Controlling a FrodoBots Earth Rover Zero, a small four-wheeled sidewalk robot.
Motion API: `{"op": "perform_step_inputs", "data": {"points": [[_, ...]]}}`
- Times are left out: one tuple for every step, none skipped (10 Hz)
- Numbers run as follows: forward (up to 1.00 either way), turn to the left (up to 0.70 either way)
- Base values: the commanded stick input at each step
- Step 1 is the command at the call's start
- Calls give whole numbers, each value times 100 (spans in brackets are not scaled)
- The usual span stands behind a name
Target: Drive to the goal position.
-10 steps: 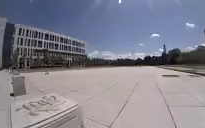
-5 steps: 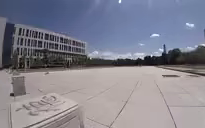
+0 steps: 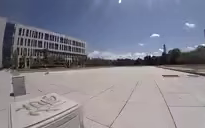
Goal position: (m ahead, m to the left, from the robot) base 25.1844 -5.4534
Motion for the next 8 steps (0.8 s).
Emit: {"op": "perform_step_inputs", "data": {"points": [[6,0],[6,0],[6,0],[6,0],[6,0],[6,0],[6,0],[6,0]]}}
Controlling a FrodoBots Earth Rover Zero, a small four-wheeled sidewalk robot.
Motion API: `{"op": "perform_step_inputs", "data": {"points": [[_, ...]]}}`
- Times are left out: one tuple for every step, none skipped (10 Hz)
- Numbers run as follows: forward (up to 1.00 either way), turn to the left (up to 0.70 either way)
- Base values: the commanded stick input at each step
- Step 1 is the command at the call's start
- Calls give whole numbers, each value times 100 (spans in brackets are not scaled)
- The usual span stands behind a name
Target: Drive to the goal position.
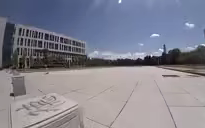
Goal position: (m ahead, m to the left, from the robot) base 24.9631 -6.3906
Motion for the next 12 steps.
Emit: {"op": "perform_step_inputs", "data": {"points": [[6,0],[6,0],[6,0],[6,0],[6,0],[6,0],[6,0],[6,0],[6,0],[6,0],[6,0],[6,0]]}}
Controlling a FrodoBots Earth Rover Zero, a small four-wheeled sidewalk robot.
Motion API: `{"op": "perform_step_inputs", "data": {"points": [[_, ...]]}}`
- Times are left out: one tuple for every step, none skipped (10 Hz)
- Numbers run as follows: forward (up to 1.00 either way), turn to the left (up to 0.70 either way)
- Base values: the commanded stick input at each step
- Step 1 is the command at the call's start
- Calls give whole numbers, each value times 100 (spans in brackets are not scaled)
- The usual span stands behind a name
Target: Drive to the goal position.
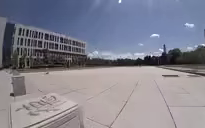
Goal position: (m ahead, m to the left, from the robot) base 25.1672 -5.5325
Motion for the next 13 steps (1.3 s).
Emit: {"op": "perform_step_inputs", "data": {"points": [[6,0],[6,0],[6,0],[6,0],[6,0],[6,0],[6,0],[6,0],[6,0],[6,0],[6,0],[6,0],[6,0]]}}
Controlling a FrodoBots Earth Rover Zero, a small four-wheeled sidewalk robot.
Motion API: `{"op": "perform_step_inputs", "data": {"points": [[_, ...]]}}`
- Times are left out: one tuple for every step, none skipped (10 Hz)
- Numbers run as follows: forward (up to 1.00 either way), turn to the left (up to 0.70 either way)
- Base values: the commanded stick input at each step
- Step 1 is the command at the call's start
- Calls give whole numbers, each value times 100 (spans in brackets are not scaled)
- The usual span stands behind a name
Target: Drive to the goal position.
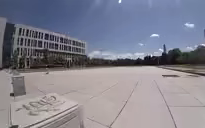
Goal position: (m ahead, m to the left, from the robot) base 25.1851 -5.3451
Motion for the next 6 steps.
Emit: {"op": "perform_step_inputs", "data": {"points": [[6,0],[6,0],[6,0],[6,0],[6,0],[6,0]]}}
